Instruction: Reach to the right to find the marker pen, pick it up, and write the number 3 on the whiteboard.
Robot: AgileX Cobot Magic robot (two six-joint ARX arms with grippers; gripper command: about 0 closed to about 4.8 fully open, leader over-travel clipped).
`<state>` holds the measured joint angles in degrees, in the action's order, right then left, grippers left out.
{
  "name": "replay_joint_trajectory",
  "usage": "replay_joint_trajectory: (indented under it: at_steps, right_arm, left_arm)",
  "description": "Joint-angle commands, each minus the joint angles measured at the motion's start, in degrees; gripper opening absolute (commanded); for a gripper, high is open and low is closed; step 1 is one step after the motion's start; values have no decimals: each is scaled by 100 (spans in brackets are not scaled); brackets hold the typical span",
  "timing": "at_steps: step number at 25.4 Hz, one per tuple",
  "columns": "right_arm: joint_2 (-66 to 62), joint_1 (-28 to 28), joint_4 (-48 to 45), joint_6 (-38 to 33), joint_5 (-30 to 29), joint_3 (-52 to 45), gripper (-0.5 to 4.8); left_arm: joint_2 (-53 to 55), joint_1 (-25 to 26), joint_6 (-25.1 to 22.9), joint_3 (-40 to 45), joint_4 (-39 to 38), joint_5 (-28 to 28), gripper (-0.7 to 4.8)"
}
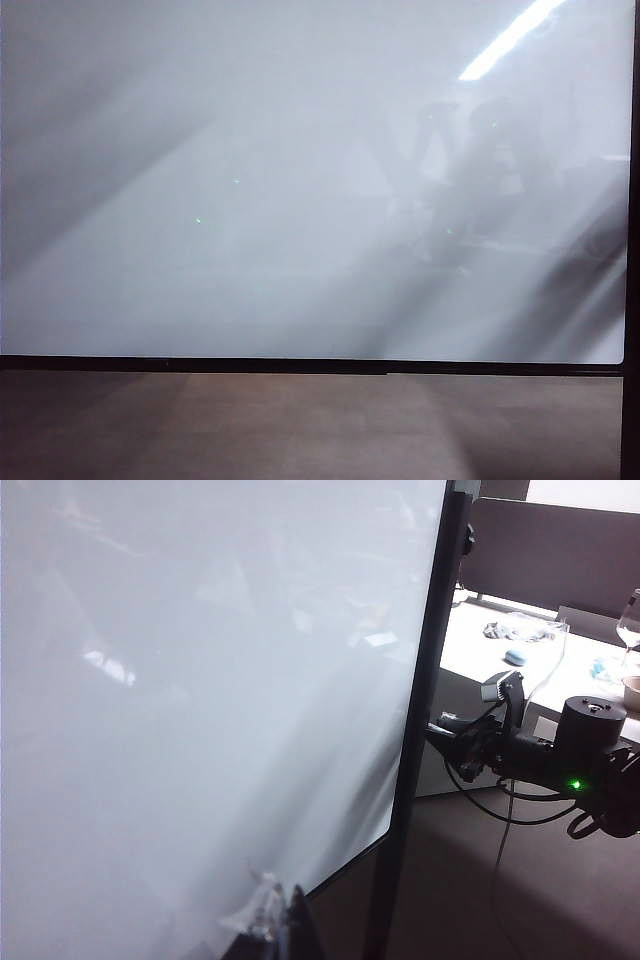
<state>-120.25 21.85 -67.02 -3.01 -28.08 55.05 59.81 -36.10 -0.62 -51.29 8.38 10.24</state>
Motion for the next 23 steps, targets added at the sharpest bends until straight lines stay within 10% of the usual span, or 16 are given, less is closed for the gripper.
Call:
replay_joint_trajectory:
  at_steps: [1, 23]
  right_arm:
    - [22, 13, -186, -13, 9, 15, 238]
    - [22, 13, -50, -11, 138, 15, 180]
  left_arm:
    - [-2, 7, -46, -17, 105, -9, -6]
    - [-2, 7, -46, -17, 90, -9, -6]
